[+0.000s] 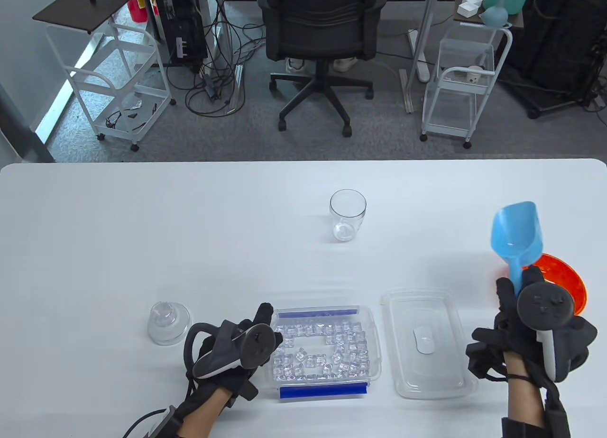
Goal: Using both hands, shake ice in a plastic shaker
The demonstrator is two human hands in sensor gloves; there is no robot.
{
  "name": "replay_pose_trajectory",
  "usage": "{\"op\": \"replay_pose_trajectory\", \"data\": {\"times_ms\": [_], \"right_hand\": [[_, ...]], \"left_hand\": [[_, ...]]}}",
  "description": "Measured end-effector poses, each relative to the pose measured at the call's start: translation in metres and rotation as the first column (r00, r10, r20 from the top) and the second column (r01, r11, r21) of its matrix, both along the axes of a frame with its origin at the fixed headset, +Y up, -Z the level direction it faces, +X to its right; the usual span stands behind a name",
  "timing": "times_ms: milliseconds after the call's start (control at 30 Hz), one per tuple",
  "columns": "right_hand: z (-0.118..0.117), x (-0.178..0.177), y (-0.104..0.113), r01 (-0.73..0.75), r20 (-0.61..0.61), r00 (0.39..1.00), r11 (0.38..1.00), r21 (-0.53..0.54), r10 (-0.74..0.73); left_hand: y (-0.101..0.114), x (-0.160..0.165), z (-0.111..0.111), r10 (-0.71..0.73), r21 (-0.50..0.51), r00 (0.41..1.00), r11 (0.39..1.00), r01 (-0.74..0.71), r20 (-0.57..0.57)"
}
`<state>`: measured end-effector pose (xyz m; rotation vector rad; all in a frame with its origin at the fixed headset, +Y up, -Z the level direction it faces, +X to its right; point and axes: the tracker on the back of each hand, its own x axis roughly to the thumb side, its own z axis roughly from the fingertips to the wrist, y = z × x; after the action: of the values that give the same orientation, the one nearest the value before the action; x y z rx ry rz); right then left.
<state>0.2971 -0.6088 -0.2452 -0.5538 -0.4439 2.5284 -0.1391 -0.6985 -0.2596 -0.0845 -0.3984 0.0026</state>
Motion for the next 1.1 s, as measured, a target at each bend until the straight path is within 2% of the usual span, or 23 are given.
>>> {"op": "replay_pose_trajectory", "data": {"times_ms": [67,133,233,333,433,500,667,933,1000,1100], "right_hand": [[0.006,-0.020,0.009,0.000,-0.182,0.983,0.997,0.083,0.015],[0.011,-0.041,0.021,-0.019,-0.327,0.944,0.996,0.084,0.045],[0.019,-0.071,0.038,-0.106,-0.519,0.843,0.990,0.094,0.139],[0.026,-0.096,0.046,-0.192,-0.620,0.753,0.975,0.115,0.221],[0.028,-0.119,0.047,-0.316,-0.705,0.654,0.946,0.075,0.274],[0.027,-0.135,0.045,-0.425,-0.748,0.586,0.904,0.045,0.313],[0.023,-0.171,0.038,-0.571,-0.777,0.485,0.818,0.065,0.401],[0.008,-0.210,0.029,-0.719,-0.820,0.391,0.695,0.012,0.419],[0.001,-0.212,0.025,-0.712,-0.840,0.408,0.701,-0.047,0.357],[-0.017,-0.199,0.019,-0.629,-0.833,0.504,0.758,-0.172,0.229]], "left_hand": [[-0.004,0.002,-0.002,-0.009,-0.038,1.000,0.999,0.009,0.004],[-0.007,0.004,-0.002,-0.024,-0.069,1.000,0.997,0.025,0.017],[-0.011,0.006,-0.003,-0.015,-0.094,1.000,0.995,0.017,0.021],[-0.014,0.007,-0.003,0.000,-0.113,1.000,0.994,0.002,0.021],[-0.017,0.009,-0.003,0.006,-0.133,1.000,0.991,-0.003,0.024],[-0.019,0.010,-0.003,-0.002,-0.137,1.000,0.991,0.006,0.028],[-0.024,0.016,-0.001,-0.018,-0.154,0.999,0.988,0.026,0.052],[-0.024,0.017,-0.001,-0.014,-0.163,0.999,0.986,0.022,0.048],[-0.024,0.017,-0.001,-0.015,-0.163,0.999,0.986,0.022,0.047],[-0.024,0.018,-0.001,-0.020,-0.166,0.999,0.986,0.028,0.049]]}}
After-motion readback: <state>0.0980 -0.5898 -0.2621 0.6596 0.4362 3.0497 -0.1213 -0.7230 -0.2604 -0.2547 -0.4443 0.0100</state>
